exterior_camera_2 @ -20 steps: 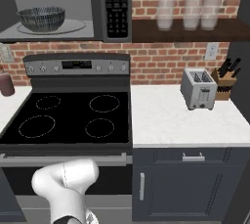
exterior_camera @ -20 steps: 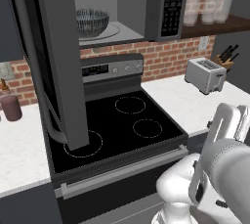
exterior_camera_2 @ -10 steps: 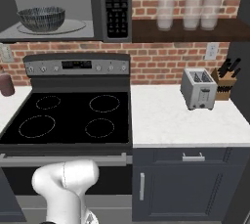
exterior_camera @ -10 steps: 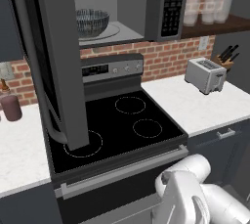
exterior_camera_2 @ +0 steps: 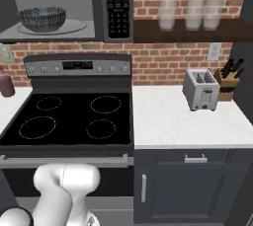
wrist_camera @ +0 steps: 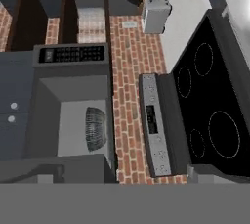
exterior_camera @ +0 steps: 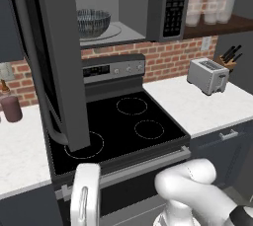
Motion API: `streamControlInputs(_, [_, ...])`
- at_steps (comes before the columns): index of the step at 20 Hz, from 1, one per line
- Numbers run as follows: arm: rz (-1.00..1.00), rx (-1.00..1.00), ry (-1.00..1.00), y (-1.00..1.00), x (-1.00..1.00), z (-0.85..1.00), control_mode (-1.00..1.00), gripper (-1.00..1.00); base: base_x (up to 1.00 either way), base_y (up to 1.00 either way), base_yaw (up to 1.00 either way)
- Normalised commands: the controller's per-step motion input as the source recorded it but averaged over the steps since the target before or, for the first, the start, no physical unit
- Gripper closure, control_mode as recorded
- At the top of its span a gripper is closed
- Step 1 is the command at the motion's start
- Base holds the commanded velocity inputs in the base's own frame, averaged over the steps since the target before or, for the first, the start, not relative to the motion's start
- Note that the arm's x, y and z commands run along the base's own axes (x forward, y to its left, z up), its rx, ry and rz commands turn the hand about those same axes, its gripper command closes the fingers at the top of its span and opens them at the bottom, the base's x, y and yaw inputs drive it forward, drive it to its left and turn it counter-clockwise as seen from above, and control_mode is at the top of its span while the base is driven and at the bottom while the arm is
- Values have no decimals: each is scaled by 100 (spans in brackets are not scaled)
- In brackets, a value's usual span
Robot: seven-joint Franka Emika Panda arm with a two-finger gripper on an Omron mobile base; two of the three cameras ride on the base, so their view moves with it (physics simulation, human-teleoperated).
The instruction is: Pick the bell pepper from the sink and place it in the bowl. Then pick the bowl and place it in the microwave. Then close the microwave door and press the start button.
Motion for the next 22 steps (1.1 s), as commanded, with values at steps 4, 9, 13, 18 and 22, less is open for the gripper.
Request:
streamControlInputs(4, [-23, -3, 0, 100, 66, 8, -100, -100, 0, 0, 0])
streamControlInputs(9, [-31, 1, 0, 42, 55, 32, -100, -100, 0, 0, 0])
streamControlInputs(13, [-23, 10, 0, -39, 42, 22, -100, -100, 0, 0, 0])
streamControlInputs(18, [-9, 14, -3, -99, 16, 12, -100, -100, 0, 0, 0])
streamControlInputs(22, [-5, 14, -4, -100, 32, 12, -100, -100, 0, 0, 0])
